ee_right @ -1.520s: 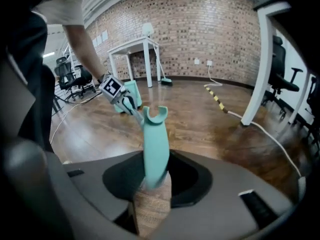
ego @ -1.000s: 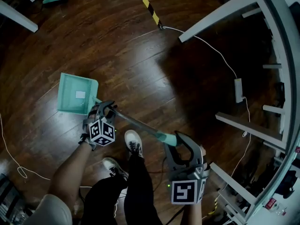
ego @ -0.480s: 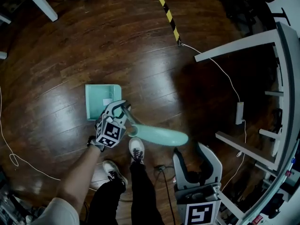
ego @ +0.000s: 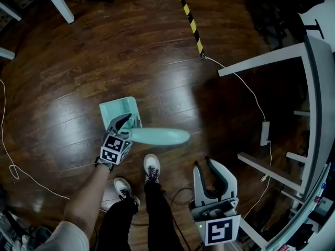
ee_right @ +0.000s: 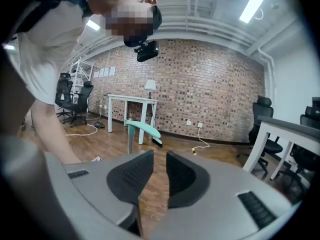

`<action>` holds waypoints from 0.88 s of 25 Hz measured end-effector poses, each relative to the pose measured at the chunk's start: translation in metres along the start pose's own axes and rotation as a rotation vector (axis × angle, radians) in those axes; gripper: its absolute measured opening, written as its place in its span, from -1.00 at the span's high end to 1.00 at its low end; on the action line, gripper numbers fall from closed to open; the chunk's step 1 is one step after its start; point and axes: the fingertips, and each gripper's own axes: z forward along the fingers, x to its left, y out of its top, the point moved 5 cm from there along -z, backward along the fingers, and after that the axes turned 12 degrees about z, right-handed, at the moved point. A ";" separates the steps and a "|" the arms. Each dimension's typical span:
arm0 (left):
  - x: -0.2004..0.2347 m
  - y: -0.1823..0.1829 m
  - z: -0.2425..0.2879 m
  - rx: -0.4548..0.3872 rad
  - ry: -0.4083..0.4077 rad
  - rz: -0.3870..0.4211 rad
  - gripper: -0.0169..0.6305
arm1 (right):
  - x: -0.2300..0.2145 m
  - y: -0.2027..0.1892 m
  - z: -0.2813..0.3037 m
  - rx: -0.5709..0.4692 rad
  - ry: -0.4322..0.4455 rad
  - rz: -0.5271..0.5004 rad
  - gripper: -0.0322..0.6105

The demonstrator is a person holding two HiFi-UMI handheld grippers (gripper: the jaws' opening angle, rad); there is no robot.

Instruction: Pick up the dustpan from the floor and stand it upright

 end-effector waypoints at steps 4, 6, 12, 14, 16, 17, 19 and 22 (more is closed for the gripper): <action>0.009 0.017 -0.047 0.004 0.063 0.002 0.75 | -0.006 0.013 -0.014 0.000 -0.036 -0.002 0.94; 0.019 0.033 -0.077 -0.007 0.120 -0.017 0.92 | -0.004 0.030 -0.021 -0.017 -0.029 -0.004 0.96; 0.037 0.107 -0.177 -0.068 0.197 -0.031 0.91 | 0.015 0.109 -0.036 -0.101 0.024 -0.028 0.96; 0.039 0.139 -0.215 -0.095 0.224 -0.009 0.91 | 0.024 0.142 -0.042 -0.135 0.050 -0.045 0.96; 0.042 0.177 -0.258 -0.136 0.272 0.011 0.91 | 0.034 0.177 -0.049 -0.177 0.085 -0.063 0.96; 0.043 0.199 -0.281 -0.160 0.299 0.025 0.91 | 0.038 0.195 -0.053 -0.197 0.101 -0.071 0.96; 0.045 0.243 -0.326 -0.210 0.355 0.066 0.91 | 0.044 0.230 -0.060 -0.221 0.128 -0.084 0.96; 0.046 0.308 -0.393 -0.305 0.442 0.133 0.91 | 0.051 0.273 -0.070 -0.226 0.152 -0.075 0.96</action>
